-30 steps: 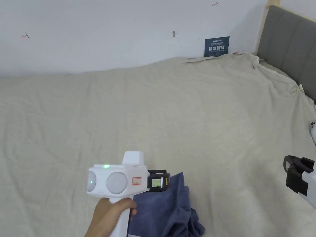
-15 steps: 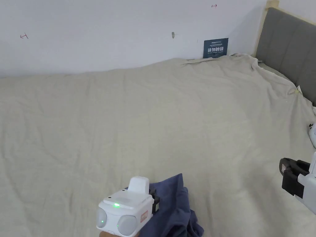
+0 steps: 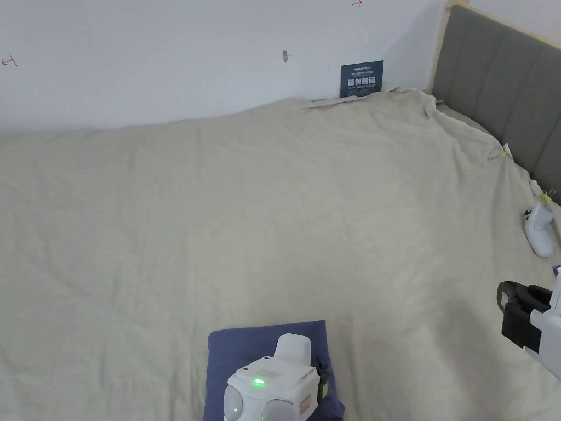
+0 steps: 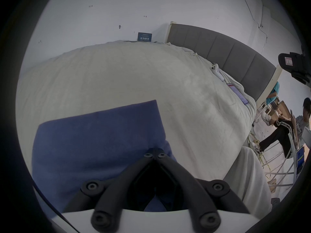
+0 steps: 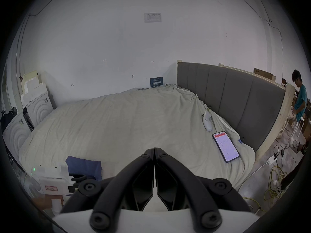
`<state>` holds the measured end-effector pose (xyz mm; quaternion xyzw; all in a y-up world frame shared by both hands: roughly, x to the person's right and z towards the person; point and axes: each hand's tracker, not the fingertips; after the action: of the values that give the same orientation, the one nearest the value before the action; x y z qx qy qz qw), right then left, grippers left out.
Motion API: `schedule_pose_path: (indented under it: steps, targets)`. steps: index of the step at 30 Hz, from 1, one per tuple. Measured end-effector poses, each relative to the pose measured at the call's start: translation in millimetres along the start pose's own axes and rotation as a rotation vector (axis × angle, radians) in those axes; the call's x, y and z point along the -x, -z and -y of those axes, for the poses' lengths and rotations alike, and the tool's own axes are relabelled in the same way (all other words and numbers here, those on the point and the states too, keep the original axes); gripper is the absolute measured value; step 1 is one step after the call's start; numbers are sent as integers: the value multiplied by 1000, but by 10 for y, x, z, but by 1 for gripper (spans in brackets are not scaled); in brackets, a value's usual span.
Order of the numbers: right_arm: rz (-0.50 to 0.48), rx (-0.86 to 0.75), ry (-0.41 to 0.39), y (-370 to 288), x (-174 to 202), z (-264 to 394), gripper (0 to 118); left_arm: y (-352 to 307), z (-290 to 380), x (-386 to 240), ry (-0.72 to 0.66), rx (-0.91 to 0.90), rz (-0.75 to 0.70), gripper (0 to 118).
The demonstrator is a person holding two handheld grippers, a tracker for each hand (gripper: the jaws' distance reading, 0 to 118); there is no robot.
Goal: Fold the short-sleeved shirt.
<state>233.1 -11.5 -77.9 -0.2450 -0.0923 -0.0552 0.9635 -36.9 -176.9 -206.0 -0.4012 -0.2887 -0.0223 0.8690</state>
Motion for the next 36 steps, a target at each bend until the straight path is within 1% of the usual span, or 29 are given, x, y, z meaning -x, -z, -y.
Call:
schedule_pose_path:
  steps: [5,9,13,16,19,21,24,28,34,36]
  targets:
    - [11,0,7,-12,-34,8,0,2,-5,-59,5,-6,5,0]
    - [12,-7,9,-20,-22,-3,0,-144,-60,-24,9,-47,11,0]
    - [7,-36,-2,-46,53,-52,0,-465,-263,87,-36,-147,37,0]
    - [-5,-62,-4,-65,127,-108,0,-743,-445,149,-17,-221,20,0]
    - [-13,-92,-12,-90,223,-169,0,-1014,-617,262,-26,-301,-1,0]
    - [-19,-112,-18,-111,295,-206,0,-1195,-702,348,-27,-361,-34,0]
    - [-29,-147,-23,-138,406,-257,0,-1437,-794,466,21,-442,-112,0]
    - [-37,-198,-34,-171,559,-309,0,-1737,-851,674,-10,-529,-185,0]
    - [-39,-274,-70,-213,778,-346,0,-2097,-781,974,6,-649,-348,0]
    - [-36,-304,-85,-227,848,-340,0,-2223,-735,1064,-16,-688,-385,0]
